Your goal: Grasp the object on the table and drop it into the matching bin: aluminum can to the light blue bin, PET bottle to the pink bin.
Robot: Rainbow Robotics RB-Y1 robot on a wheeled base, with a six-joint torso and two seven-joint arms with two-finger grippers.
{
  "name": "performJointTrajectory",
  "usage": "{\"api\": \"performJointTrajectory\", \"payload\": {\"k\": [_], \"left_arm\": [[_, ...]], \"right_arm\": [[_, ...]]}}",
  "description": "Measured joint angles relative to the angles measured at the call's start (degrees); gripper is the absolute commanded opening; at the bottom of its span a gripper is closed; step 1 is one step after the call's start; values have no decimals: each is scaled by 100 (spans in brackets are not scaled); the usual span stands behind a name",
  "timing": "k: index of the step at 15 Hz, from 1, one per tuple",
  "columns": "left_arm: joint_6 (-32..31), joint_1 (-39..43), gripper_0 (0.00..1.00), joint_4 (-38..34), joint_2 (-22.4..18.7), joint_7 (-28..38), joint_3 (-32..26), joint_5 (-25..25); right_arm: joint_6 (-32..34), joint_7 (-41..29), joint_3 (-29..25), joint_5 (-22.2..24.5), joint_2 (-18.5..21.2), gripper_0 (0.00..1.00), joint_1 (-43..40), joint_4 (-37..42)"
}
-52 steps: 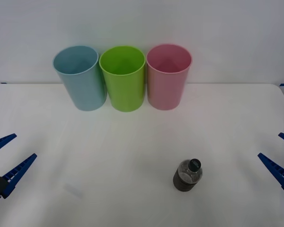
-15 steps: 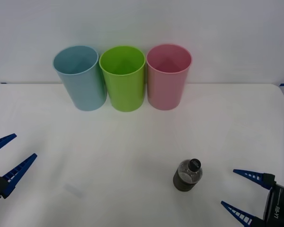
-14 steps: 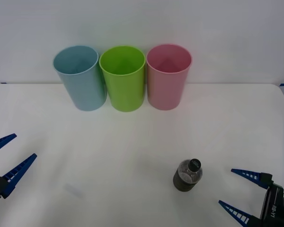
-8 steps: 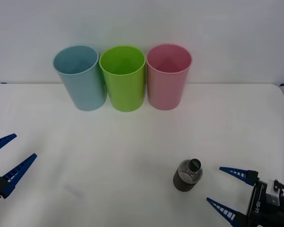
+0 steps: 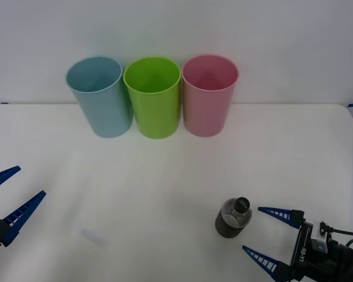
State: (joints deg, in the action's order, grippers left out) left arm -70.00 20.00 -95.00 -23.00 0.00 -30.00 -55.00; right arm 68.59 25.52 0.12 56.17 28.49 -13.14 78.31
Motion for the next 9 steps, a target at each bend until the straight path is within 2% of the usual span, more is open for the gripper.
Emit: {"api": "performJointTrajectory", "payload": {"k": [9], "left_arm": [[0, 0, 100, 0, 0, 0, 0, 0]], "right_arm": [[-561, 189, 449, 6, -206, 100, 190, 0]]}}
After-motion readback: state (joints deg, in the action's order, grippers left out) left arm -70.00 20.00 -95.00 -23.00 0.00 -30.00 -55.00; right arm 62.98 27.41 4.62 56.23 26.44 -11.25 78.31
